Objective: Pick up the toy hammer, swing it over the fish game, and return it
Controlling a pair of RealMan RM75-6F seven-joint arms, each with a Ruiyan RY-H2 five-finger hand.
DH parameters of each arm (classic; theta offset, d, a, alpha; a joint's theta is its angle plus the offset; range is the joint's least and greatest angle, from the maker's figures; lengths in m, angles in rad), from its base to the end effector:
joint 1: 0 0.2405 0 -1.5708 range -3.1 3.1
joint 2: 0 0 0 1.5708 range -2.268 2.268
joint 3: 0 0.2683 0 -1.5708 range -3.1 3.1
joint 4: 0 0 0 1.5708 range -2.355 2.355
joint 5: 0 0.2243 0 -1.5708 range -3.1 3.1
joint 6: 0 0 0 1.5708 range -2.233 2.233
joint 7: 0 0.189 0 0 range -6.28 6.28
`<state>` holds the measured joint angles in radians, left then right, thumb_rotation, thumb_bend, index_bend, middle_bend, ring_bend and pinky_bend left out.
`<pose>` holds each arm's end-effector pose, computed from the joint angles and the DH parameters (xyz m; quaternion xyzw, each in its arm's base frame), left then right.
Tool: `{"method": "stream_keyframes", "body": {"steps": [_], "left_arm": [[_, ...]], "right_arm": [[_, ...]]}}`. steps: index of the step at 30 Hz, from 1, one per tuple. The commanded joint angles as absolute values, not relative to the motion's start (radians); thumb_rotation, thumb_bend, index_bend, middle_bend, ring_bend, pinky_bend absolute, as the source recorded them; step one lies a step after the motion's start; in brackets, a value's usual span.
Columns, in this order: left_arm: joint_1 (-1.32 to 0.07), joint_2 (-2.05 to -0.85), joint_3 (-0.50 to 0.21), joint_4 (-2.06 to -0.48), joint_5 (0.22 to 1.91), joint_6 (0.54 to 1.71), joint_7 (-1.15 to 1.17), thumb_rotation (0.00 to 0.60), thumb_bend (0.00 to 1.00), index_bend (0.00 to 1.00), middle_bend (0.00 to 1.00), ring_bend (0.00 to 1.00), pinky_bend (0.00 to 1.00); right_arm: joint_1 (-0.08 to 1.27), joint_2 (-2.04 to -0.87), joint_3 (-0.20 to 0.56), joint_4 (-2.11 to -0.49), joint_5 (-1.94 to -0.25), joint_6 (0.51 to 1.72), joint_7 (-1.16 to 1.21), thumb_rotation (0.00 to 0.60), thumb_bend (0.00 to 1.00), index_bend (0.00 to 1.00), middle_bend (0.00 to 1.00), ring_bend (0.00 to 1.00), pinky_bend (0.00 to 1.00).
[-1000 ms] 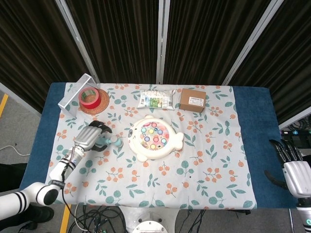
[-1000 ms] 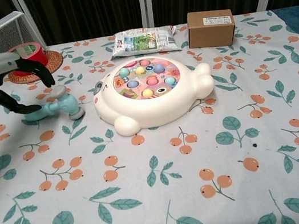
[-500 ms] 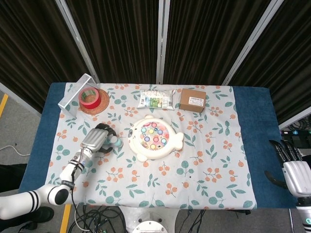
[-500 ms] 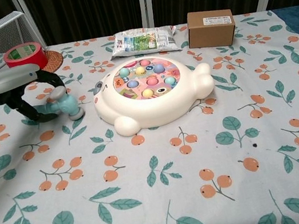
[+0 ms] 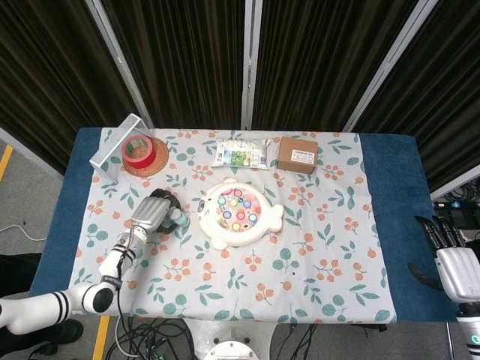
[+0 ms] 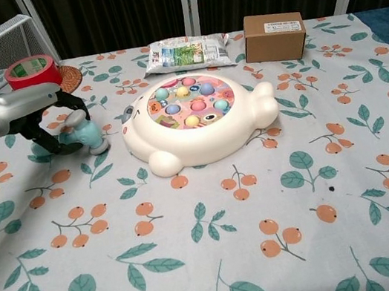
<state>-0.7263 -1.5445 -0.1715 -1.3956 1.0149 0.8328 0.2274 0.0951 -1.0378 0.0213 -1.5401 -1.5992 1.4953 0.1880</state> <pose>-0.1912 0.4024 -0.0569 -0.7186 -0.4650 -0.3256 0.4018 -0.3320 -0.2260 0.1758 0.6200 -0.3819 0.4101 0.5491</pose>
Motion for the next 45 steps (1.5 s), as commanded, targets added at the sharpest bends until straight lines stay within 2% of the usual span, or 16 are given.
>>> {"method": "stream_keyframes", "body": {"steps": [1, 7, 18, 27, 36, 45], "left_arm": [[-0.728, -1.545, -0.169, -1.394, 1.014, 0.832, 0.227, 0.600, 0.33, 0.44, 0.28, 0.14, 0.11], [-0.728, -1.555, -0.164, -1.381, 1.012, 0.833, 0.217, 0.600, 0.34, 0.47, 0.30, 0.14, 0.12], [-0.716, -1.543, -0.165, -1.357, 1.087, 0.859, 0.137, 0.600, 0.46, 0.57, 0.41, 0.24, 0.19], [-0.711, -1.521, -0.172, -1.321, 1.232, 0.919, 0.014, 0.600, 0.52, 0.65, 0.53, 0.38, 0.39], [-0.765, -1.507, -0.164, -1.310, 1.374, 0.936, -0.017, 0.600, 0.56, 0.67, 0.63, 0.48, 0.50], [-0.914, -1.456, -0.193, -1.318, 1.447, 0.812, 0.019, 0.600, 0.57, 0.67, 0.65, 0.52, 0.53]], "right_arm": [[0.096, -1.038, 0.022, -1.541, -1.598, 1.494, 0.187, 0.600, 0.15, 0.04, 0.12, 0.00, 0.00], [0.096, -1.036, 0.022, -1.544, -1.596, 1.490, 0.185, 0.600, 0.15, 0.04, 0.12, 0.00, 0.00], [0.093, -1.033, 0.021, -1.556, -1.600, 1.495, 0.172, 0.600, 0.15, 0.04, 0.13, 0.00, 0.00], [0.084, -1.030, 0.018, -1.568, -1.608, 1.512, 0.157, 0.600, 0.15, 0.04, 0.14, 0.00, 0.00], [0.072, -1.032, 0.015, -1.575, -1.615, 1.533, 0.147, 0.600, 0.15, 0.04, 0.14, 0.00, 0.00], [0.057, -1.042, 0.011, -1.565, -1.615, 1.549, 0.150, 0.600, 0.15, 0.04, 0.15, 0.00, 0.00]]}}
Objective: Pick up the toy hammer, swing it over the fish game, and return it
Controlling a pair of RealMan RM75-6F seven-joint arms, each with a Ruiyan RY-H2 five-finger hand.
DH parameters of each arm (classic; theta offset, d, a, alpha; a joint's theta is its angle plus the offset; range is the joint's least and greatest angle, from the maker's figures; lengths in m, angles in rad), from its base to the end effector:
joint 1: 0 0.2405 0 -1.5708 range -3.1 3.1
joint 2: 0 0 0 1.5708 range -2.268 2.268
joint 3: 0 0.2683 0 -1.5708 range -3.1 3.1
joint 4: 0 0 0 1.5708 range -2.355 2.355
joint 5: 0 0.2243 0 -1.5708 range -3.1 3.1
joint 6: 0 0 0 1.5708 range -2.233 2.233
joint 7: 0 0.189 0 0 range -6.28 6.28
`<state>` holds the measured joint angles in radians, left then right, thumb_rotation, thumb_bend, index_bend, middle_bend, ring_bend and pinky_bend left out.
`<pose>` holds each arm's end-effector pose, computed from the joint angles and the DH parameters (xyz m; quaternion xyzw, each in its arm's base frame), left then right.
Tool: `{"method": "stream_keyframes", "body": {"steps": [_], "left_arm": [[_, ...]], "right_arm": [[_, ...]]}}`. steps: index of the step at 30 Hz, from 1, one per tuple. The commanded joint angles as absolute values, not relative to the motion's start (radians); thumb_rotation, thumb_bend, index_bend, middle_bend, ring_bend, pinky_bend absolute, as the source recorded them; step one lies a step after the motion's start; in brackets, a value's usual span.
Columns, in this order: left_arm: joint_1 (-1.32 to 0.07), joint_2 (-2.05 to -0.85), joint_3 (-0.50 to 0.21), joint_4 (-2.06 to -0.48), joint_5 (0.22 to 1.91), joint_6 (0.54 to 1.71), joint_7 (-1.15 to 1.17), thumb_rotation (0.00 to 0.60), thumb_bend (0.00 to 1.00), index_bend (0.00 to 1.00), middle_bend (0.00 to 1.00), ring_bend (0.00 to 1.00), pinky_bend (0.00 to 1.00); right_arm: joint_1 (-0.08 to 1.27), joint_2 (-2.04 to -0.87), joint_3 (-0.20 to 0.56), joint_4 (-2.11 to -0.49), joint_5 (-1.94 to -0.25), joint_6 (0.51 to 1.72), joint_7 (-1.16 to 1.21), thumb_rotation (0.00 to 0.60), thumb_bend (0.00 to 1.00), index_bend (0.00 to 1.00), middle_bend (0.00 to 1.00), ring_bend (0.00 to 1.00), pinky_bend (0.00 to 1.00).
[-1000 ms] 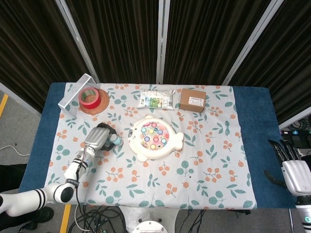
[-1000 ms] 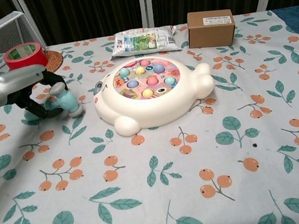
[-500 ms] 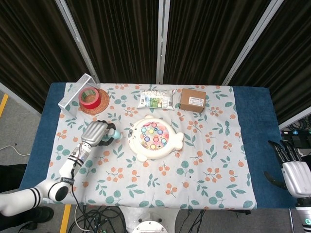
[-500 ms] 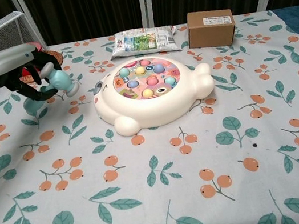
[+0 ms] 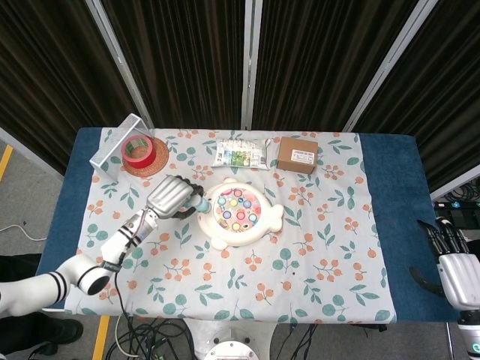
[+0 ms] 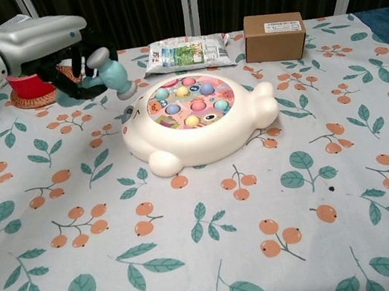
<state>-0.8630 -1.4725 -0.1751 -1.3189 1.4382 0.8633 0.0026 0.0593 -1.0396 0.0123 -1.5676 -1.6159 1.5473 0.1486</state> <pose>-0.1103 0.4334 -0.0230 -0.7970 -0.2880 -0.4043 0.3441 -0.3274 -0.2113 0.1772 0.6140 -0.3732 0.4145 0.5585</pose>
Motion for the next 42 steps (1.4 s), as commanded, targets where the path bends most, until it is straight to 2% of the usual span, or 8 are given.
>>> {"method": "stream_keyframes", "body": {"steps": [1, 4, 11, 16, 31, 42], "left_arm": [[-0.936, -1.455, -0.201, -1.313, 1.444, 0.788, 0.025, 0.600, 0.57, 0.67, 0.65, 0.52, 0.55], [-0.982, -1.462, -0.213, -1.292, 1.427, 0.734, 0.038, 0.600, 0.59, 0.67, 0.66, 0.53, 0.59], [-1.066, -1.502, -0.226, -1.220, 1.333, 0.616, 0.133, 0.600, 0.61, 0.66, 0.67, 0.54, 0.59], [-1.092, -1.508, -0.220, -1.214, 1.276, 0.583, 0.199, 0.600, 0.61, 0.66, 0.67, 0.54, 0.59], [-1.161, -1.544, -0.179, -1.192, 1.142, 0.546, 0.364, 0.600, 0.62, 0.67, 0.67, 0.54, 0.59], [-1.168, -1.479, -0.172, -1.296, 1.078, 0.627, 0.456, 0.600, 0.62, 0.68, 0.68, 0.54, 0.60]], "right_arm": [[0.056, -1.043, 0.011, -1.563, -1.615, 1.550, 0.151, 0.600, 0.15, 0.04, 0.15, 0.00, 0.00], [0.053, -1.045, 0.011, -1.560, -1.613, 1.552, 0.152, 0.600, 0.15, 0.04, 0.15, 0.00, 0.00], [0.053, -1.044, 0.014, -1.555, -1.606, 1.547, 0.157, 0.600, 0.15, 0.04, 0.15, 0.00, 0.00], [0.054, -1.043, 0.016, -1.554, -1.600, 1.540, 0.159, 0.600, 0.15, 0.04, 0.15, 0.00, 0.00], [0.053, -1.042, 0.018, -1.554, -1.592, 1.533, 0.160, 0.600, 0.15, 0.04, 0.15, 0.00, 0.00], [0.047, -1.047, 0.019, -1.537, -1.596, 1.543, 0.178, 0.600, 0.15, 0.04, 0.15, 0.00, 0.00]]}}
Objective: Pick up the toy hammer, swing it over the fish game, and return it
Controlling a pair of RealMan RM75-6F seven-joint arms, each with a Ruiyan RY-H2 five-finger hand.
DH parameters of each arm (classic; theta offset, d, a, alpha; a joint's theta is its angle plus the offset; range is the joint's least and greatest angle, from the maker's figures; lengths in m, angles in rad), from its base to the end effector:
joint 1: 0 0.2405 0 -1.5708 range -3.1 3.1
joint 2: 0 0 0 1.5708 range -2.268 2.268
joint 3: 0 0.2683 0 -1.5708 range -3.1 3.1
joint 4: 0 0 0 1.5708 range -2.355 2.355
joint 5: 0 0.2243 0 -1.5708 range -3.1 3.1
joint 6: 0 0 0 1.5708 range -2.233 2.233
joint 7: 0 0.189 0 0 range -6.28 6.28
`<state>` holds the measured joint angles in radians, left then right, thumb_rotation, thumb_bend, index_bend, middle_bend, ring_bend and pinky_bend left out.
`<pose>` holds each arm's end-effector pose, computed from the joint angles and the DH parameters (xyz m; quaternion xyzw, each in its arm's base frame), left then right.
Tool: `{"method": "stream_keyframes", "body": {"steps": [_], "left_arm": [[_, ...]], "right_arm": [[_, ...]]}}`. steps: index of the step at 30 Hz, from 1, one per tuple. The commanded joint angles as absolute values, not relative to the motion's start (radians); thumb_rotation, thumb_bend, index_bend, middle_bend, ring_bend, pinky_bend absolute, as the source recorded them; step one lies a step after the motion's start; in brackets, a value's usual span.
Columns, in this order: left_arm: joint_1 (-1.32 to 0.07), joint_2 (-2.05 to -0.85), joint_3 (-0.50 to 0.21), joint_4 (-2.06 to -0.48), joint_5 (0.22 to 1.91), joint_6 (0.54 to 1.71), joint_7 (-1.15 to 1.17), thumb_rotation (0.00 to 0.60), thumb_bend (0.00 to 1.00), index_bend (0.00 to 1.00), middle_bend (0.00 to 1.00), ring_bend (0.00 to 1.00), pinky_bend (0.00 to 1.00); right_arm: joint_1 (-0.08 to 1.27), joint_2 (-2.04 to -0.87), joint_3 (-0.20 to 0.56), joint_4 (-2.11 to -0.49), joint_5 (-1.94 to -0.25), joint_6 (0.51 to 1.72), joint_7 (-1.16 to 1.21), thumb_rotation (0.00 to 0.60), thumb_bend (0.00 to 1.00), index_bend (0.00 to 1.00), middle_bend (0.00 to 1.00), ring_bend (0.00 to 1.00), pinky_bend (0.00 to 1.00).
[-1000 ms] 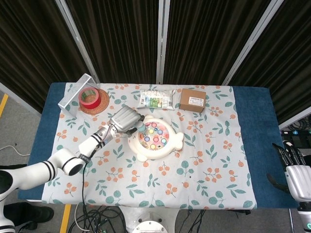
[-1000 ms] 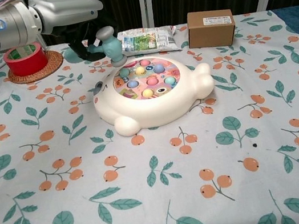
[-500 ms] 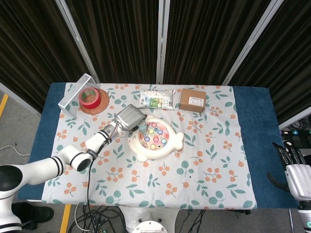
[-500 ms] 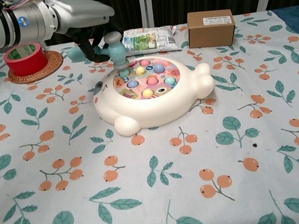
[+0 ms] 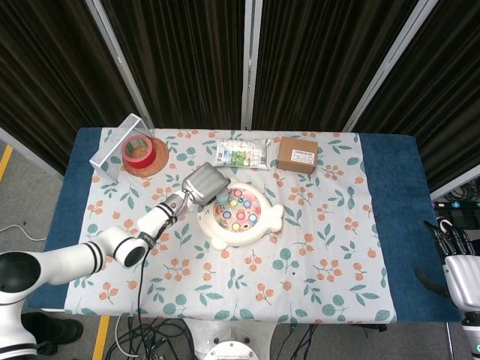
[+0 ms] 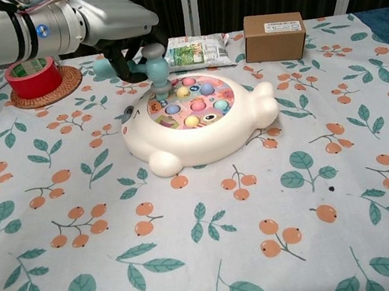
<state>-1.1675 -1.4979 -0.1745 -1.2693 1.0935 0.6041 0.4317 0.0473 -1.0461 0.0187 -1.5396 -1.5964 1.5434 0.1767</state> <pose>-0.0350 0.4752 -0.0537 -0.8702 -0.1703 -0.2787 0.3689 -0.3379 -0.2093 0.1805 0.6039 -0.3816 0.4109 0.5664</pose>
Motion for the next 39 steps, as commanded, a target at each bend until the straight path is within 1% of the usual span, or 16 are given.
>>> {"method": "stream_keyframes", "body": {"steps": [1, 10, 13, 16, 21, 26, 29, 33, 36, 39], "left_arm": [[-1.169, -1.478, -0.169, -1.301, 1.072, 0.630, 0.464, 0.600, 0.62, 0.68, 0.68, 0.54, 0.60], [-1.185, -1.547, -0.131, -1.259, 1.031, 0.642, 0.524, 0.600, 0.62, 0.68, 0.68, 0.54, 0.60], [-1.187, -1.559, -0.128, -1.248, 1.025, 0.656, 0.534, 0.600, 0.62, 0.68, 0.68, 0.55, 0.60], [-1.179, -1.541, -0.136, -1.270, 1.025, 0.683, 0.529, 0.600, 0.62, 0.68, 0.68, 0.55, 0.60], [-1.122, -1.469, -0.146, -1.362, 1.043, 0.782, 0.494, 0.600, 0.62, 0.68, 0.68, 0.55, 0.60], [-1.009, -1.413, -0.133, -1.431, 1.068, 0.887, 0.377, 0.600, 0.61, 0.68, 0.68, 0.55, 0.60], [-0.936, -1.413, -0.118, -1.433, 1.098, 0.933, 0.259, 0.600, 0.61, 0.68, 0.66, 0.54, 0.59], [-0.866, -1.436, -0.091, -1.378, 1.148, 0.944, 0.104, 0.600, 0.61, 0.66, 0.65, 0.53, 0.57], [-0.835, -1.464, -0.061, -1.312, 1.181, 0.937, 0.061, 0.600, 0.61, 0.64, 0.64, 0.52, 0.55], [-0.809, -1.495, -0.049, -1.259, 1.198, 0.933, 0.022, 0.600, 0.61, 0.63, 0.63, 0.51, 0.54]], "right_arm": [[0.047, -1.048, 0.019, -1.536, -1.595, 1.542, 0.180, 0.600, 0.15, 0.04, 0.15, 0.00, 0.00], [0.047, -1.045, 0.019, -1.537, -1.592, 1.538, 0.179, 0.600, 0.15, 0.04, 0.15, 0.00, 0.00], [0.045, -1.044, 0.020, -1.537, -1.591, 1.539, 0.180, 0.600, 0.15, 0.04, 0.15, 0.00, 0.00], [0.043, -1.043, 0.021, -1.536, -1.592, 1.544, 0.182, 0.600, 0.15, 0.04, 0.15, 0.00, 0.00], [0.042, -1.045, 0.021, -1.528, -1.598, 1.550, 0.192, 0.600, 0.15, 0.04, 0.15, 0.00, 0.00], [0.047, -1.045, 0.020, -1.521, -1.603, 1.545, 0.201, 0.600, 0.15, 0.04, 0.15, 0.00, 0.00], [0.052, -1.047, 0.020, -1.519, -1.608, 1.540, 0.203, 0.600, 0.15, 0.04, 0.15, 0.00, 0.00], [0.056, -1.047, 0.020, -1.519, -1.610, 1.534, 0.204, 0.600, 0.15, 0.04, 0.15, 0.00, 0.00], [0.057, -1.046, 0.020, -1.522, -1.610, 1.534, 0.202, 0.600, 0.15, 0.04, 0.15, 0.00, 0.00], [0.058, -1.045, 0.020, -1.526, -1.608, 1.530, 0.199, 0.600, 0.15, 0.04, 0.15, 0.00, 0.00]]}}
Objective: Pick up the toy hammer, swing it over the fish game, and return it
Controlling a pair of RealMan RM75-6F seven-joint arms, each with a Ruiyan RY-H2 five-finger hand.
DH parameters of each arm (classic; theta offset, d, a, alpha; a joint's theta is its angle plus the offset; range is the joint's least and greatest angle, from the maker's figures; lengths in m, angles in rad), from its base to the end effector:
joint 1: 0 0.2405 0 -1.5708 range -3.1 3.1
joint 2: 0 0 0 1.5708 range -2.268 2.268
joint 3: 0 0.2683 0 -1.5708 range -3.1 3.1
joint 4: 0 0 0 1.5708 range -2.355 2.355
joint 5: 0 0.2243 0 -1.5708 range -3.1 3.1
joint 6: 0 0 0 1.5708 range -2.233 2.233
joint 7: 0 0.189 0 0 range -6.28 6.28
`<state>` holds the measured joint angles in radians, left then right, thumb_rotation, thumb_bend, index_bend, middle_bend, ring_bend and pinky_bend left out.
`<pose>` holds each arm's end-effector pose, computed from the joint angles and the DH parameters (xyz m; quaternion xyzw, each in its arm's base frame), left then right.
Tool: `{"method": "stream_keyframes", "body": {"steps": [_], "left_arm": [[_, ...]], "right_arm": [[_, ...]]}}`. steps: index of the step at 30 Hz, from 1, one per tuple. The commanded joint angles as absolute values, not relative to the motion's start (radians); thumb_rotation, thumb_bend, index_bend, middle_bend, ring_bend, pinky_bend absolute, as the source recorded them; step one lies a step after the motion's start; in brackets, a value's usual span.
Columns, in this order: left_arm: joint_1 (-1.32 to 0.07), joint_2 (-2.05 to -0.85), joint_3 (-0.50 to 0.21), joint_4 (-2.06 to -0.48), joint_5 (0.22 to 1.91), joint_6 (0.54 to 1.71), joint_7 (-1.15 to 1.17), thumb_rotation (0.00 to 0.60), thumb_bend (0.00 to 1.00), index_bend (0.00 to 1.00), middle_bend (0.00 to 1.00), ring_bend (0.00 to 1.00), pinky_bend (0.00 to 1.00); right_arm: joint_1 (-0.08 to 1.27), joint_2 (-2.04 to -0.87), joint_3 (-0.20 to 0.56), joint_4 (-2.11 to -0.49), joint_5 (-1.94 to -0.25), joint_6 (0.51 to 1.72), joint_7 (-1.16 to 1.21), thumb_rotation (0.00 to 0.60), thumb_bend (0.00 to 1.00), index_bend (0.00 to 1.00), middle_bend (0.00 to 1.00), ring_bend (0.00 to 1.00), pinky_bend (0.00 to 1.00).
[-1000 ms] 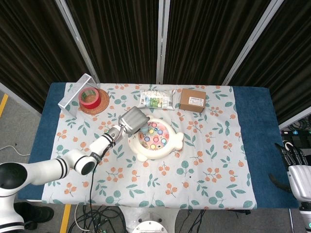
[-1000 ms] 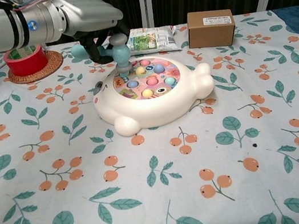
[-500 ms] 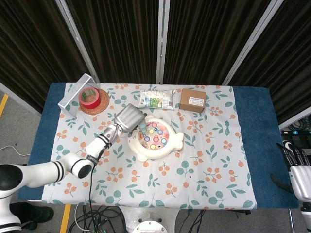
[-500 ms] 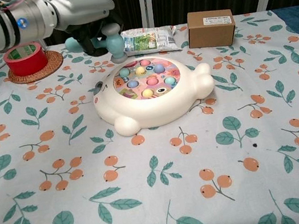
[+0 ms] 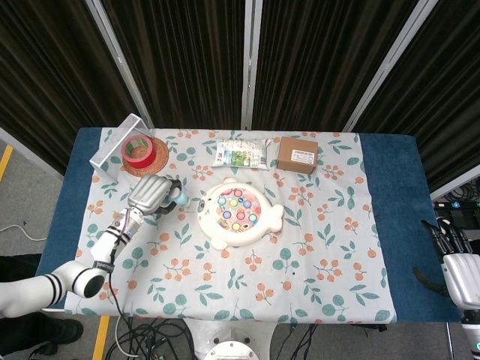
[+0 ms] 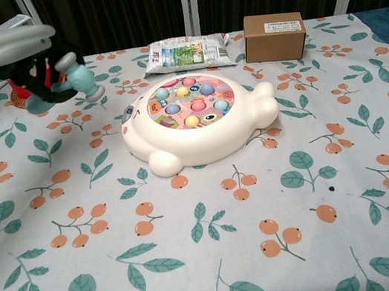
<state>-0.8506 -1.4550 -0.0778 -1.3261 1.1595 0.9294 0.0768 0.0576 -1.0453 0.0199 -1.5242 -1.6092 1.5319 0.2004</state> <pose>-0.1684 0.4386 -0.0112 -0.7503 -0.3624 -0.3653 0.4150 -0.3378 -0.2131 0.1797 0.6099 -0.3822 0.4138 0.5574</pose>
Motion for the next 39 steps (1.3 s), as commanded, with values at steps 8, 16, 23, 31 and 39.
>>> {"method": "stream_keyframes", "body": {"steps": [8, 16, 23, 31, 39], "left_arm": [[-0.767, -1.558, -0.028, -1.152, 1.262, 0.932, -0.045, 0.600, 0.55, 0.61, 0.60, 0.47, 0.50], [-0.754, -1.568, -0.020, -1.123, 1.314, 0.922, -0.062, 0.600, 0.48, 0.56, 0.55, 0.43, 0.48], [-0.743, -1.553, -0.022, -1.146, 1.332, 0.914, -0.053, 0.600, 0.43, 0.52, 0.52, 0.42, 0.46], [-0.729, -1.544, -0.027, -1.168, 1.335, 0.908, -0.027, 0.600, 0.35, 0.48, 0.50, 0.41, 0.46], [-0.710, -1.529, -0.034, -1.201, 1.335, 0.916, -0.007, 0.600, 0.25, 0.44, 0.47, 0.39, 0.46]], "right_arm": [[0.060, -1.041, 0.020, -1.539, -1.604, 1.525, 0.186, 0.600, 0.15, 0.04, 0.16, 0.00, 0.00], [0.057, -1.040, 0.019, -1.546, -1.603, 1.529, 0.179, 0.600, 0.15, 0.04, 0.15, 0.00, 0.00], [0.054, -1.040, 0.018, -1.550, -1.604, 1.533, 0.175, 0.600, 0.15, 0.04, 0.16, 0.00, 0.00], [0.051, -1.041, 0.017, -1.553, -1.608, 1.539, 0.173, 0.600, 0.15, 0.04, 0.16, 0.00, 0.00], [0.045, -1.040, 0.016, -1.555, -1.614, 1.552, 0.170, 0.600, 0.15, 0.04, 0.16, 0.00, 0.00]]}}
